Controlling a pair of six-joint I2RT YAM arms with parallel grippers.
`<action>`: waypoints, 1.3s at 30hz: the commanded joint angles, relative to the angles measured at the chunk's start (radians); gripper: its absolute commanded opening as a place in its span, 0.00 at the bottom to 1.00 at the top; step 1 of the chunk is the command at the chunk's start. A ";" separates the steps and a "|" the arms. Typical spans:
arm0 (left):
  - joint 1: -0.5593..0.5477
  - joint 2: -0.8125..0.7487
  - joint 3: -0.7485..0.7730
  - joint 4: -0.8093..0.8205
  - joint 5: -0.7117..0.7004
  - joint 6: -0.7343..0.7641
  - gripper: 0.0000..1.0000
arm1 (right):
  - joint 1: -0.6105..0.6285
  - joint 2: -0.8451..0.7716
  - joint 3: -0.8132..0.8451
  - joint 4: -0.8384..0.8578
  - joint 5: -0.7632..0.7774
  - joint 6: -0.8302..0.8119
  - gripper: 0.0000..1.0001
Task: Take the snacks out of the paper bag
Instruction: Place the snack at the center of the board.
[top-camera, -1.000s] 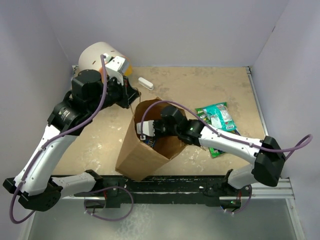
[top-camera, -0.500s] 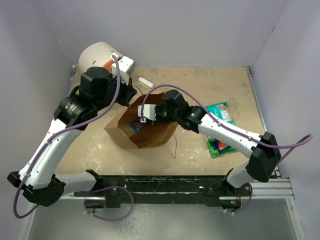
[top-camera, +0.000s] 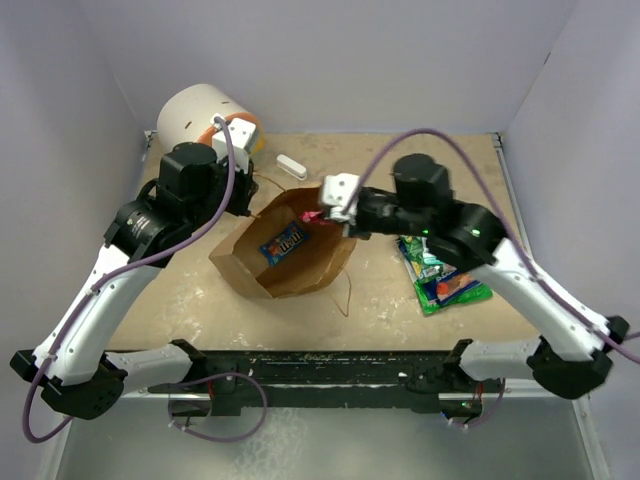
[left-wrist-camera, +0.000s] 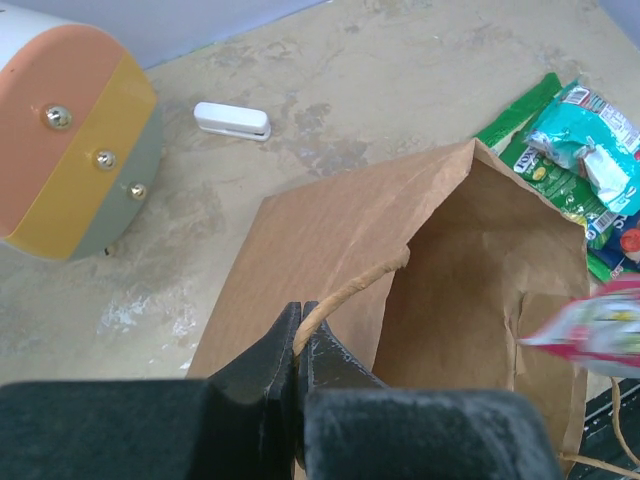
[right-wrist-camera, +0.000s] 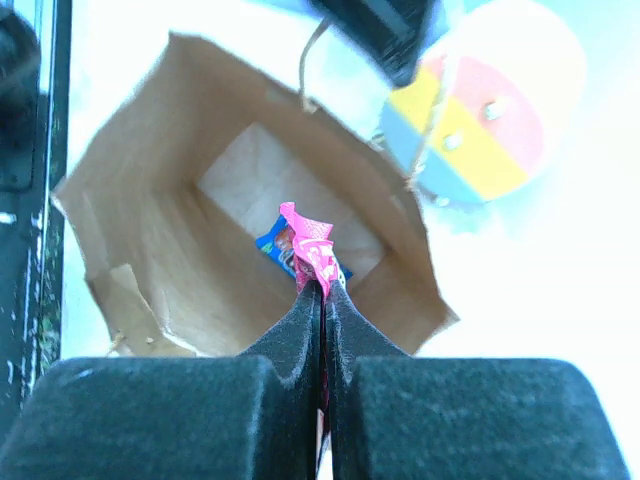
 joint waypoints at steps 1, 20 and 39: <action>0.005 -0.009 0.004 0.036 -0.024 -0.016 0.00 | 0.003 -0.134 0.069 -0.052 0.139 0.161 0.00; 0.005 -0.075 -0.020 0.041 0.057 0.016 0.00 | -0.472 -0.153 -0.504 0.009 0.771 0.127 0.00; 0.005 -0.071 -0.018 0.056 0.113 -0.029 0.00 | -0.529 -0.077 -0.638 0.155 0.802 0.085 0.00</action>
